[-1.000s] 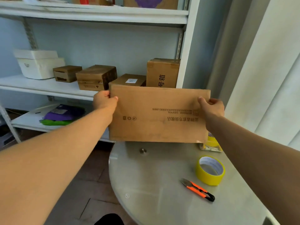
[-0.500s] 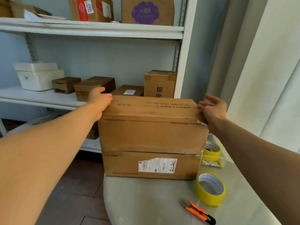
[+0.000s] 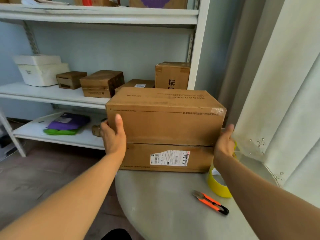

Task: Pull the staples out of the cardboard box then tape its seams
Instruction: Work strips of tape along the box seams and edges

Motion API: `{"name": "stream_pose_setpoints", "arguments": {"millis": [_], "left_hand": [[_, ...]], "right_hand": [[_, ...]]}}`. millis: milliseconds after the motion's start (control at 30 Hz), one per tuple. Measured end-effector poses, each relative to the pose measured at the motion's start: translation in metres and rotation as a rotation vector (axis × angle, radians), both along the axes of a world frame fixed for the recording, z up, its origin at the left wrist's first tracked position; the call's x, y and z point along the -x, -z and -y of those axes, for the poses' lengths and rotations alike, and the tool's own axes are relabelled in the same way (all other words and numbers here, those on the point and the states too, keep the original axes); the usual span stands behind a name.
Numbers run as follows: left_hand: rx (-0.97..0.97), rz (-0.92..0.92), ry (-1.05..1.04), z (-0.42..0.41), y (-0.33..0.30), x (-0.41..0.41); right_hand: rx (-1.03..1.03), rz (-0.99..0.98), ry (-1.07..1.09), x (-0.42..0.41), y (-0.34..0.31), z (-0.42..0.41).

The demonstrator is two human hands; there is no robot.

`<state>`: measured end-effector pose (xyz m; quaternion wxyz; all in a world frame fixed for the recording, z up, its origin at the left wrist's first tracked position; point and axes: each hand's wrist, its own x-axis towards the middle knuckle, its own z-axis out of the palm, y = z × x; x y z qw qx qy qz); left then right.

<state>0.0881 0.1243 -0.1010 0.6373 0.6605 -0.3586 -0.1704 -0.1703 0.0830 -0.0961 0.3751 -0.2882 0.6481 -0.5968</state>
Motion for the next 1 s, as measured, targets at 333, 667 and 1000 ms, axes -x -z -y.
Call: {"name": "stream_pose_setpoints", "arguments": {"millis": [333, 667, 1000], "left_hand": [[-0.093, 0.012, -0.053, 0.019, -0.003, -0.006], [-0.015, -0.079, -0.024, 0.057, -0.015, -0.01], [0.056, -0.16, -0.064, 0.077, -0.021, -0.01]], "right_hand": [[-0.026, -0.15, -0.146, 0.0, -0.008, 0.022], [0.079, -0.251, -0.149, 0.004, -0.012, 0.049], [0.13, -0.228, -0.071, 0.002, -0.025, 0.058]]}}
